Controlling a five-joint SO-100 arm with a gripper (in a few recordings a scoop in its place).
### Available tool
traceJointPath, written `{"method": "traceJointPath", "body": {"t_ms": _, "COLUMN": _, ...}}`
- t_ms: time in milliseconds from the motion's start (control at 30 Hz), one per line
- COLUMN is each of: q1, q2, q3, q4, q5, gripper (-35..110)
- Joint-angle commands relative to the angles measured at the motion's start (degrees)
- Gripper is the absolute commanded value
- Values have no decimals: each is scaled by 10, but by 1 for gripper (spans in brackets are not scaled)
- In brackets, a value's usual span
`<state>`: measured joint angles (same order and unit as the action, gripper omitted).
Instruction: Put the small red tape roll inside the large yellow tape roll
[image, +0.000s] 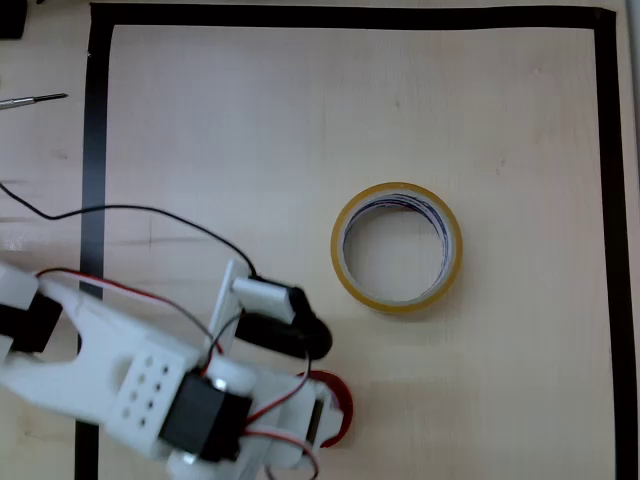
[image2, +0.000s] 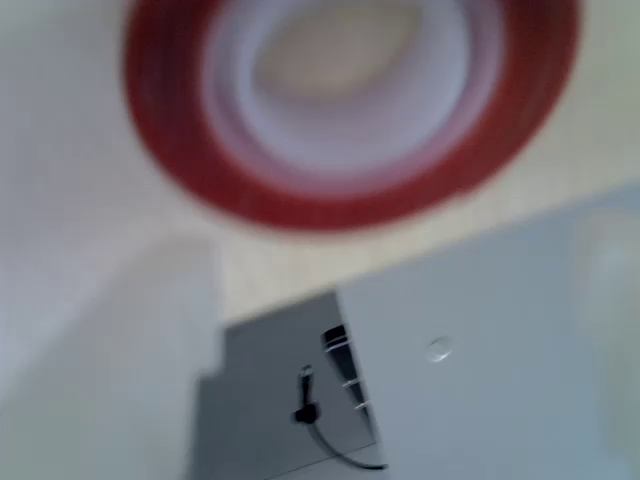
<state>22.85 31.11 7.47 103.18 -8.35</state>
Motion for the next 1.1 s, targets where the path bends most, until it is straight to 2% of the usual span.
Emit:
{"method": "traceJointPath", "body": {"t_ms": 0, "q1": 24, "q2": 25, "q3": -31, "q4": 4, "q5": -9, "gripper": 18}}
{"method": "traceJointPath", "body": {"t_ms": 900, "q1": -3, "q2": -62, "q3": -11, "q4": 4, "q5": -2, "gripper": 17}}
{"method": "traceJointPath", "body": {"t_ms": 967, "q1": -3, "q2": -74, "q3": -19, "q4": 4, "q5": -1, "gripper": 15}}
{"method": "traceJointPath", "body": {"t_ms": 1067, "q1": -3, "q2": -92, "q3": -29, "q4": 4, "q5": 1, "gripper": 0}}
